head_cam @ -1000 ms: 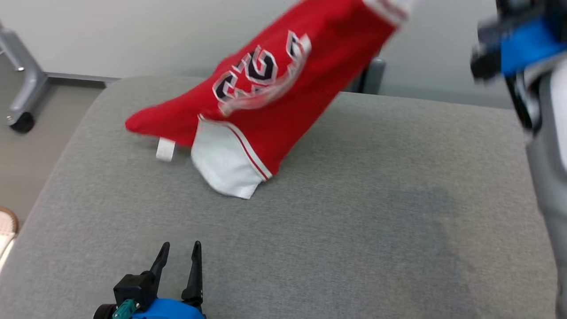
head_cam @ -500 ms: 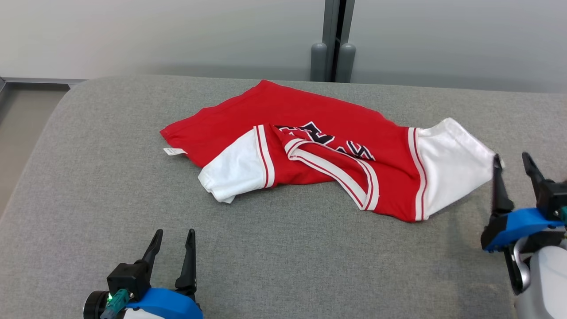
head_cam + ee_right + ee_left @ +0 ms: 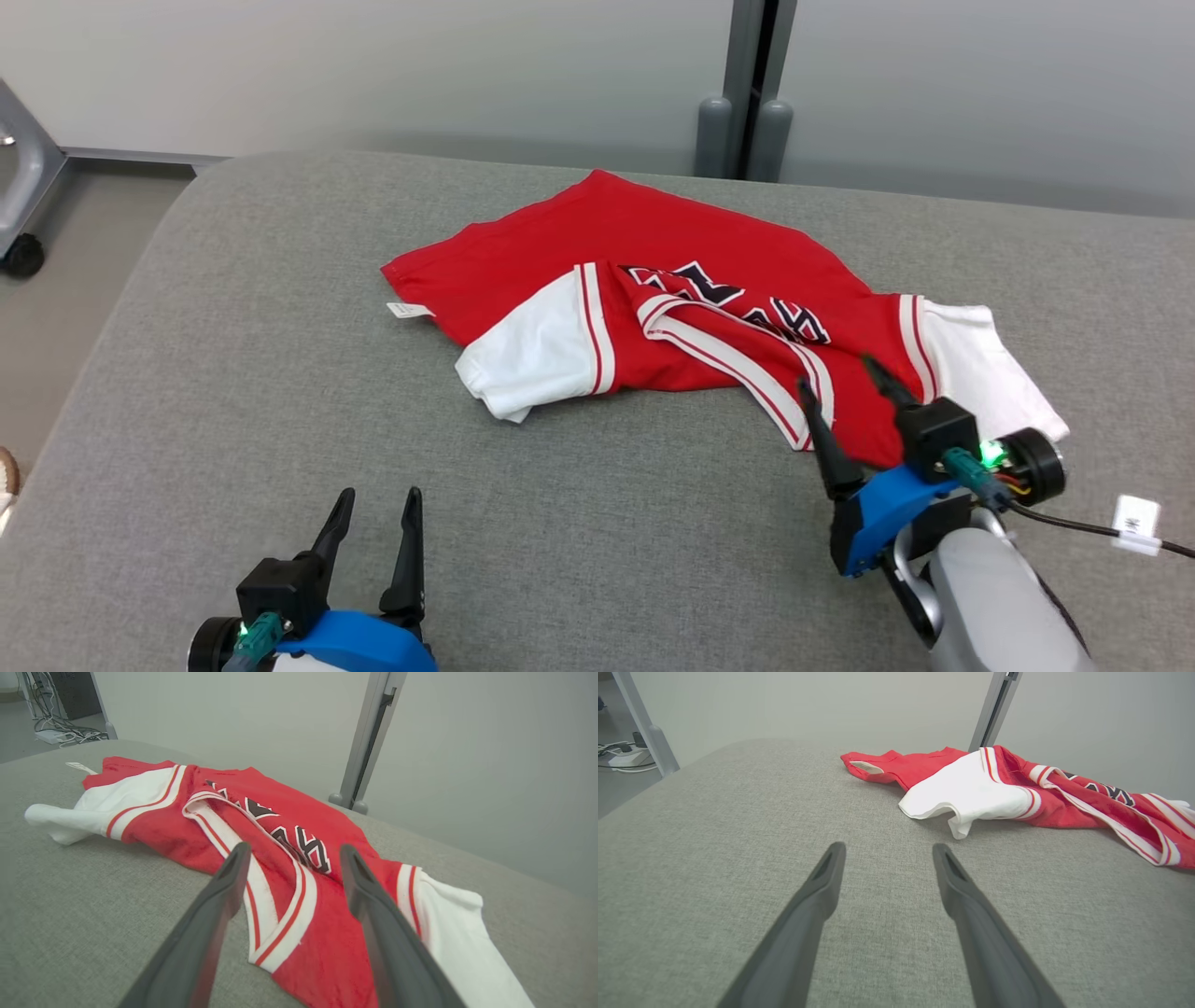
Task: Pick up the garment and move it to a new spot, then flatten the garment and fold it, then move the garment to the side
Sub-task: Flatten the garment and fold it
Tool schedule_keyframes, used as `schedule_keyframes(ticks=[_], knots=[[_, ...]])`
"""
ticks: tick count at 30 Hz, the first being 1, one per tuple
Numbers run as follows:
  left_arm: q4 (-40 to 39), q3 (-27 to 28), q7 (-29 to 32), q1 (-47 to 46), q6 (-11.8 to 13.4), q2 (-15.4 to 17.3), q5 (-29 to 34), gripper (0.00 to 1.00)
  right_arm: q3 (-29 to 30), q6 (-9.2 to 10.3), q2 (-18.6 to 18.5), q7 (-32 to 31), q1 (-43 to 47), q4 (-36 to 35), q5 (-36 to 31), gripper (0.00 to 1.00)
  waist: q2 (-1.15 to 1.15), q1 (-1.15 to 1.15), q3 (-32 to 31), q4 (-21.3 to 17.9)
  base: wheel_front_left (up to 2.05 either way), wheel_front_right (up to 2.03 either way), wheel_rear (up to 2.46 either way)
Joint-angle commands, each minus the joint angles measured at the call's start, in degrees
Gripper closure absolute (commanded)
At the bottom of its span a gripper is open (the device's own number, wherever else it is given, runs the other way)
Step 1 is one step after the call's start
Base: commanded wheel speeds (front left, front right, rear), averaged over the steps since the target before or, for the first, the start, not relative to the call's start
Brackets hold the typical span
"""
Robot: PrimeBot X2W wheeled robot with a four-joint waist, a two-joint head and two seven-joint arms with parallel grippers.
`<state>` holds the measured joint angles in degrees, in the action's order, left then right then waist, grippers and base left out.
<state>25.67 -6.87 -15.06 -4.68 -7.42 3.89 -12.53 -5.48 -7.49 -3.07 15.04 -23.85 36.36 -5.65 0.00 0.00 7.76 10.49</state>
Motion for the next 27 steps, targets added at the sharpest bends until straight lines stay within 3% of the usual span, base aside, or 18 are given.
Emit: schedule_keyframes(ticks=[1, 16, 20, 27], knots=[[-0.02, -0.12, -0.16, -0.1, -0.12, 0.19, 0.03, 0.0, -0.56, -0.01, -0.06, 0.18, -0.99, 0.9, 0.5, 0.0, 0.0, 0.0, 0.15, 0.31, 0.0, 0.0, 0.0], [0.28, -1.79, -0.16, -1.83, -0.12, 0.38, -1.05, 0.0, -18.75, -0.01, 0.09, -0.44, -11.01, 11.58, 10.67, 0.0, 0.0, 0.0, 2.78, 6.02, 0.0, 0.0, 0.0], [0.37, -1.89, -0.16, -2.42, -0.12, 0.43, -1.49, 0.0, -17.86, -0.01, 0.05, -1.22, -14.84, 15.05, 11.03, 0.0, 0.0, 0.0, 3.64, 7.82, 0.0, 0.0, 0.0], [0.47, -2.67, -0.16, -3.2, -0.12, 0.27, -2.2, 0.0, -7.96, -0.02, 0.16, -0.76, -19.37, 21.21, 6.65, 0.0, 0.0, 0.0, 5.55, 10.67, 0.0, 0.0, 0.0]])
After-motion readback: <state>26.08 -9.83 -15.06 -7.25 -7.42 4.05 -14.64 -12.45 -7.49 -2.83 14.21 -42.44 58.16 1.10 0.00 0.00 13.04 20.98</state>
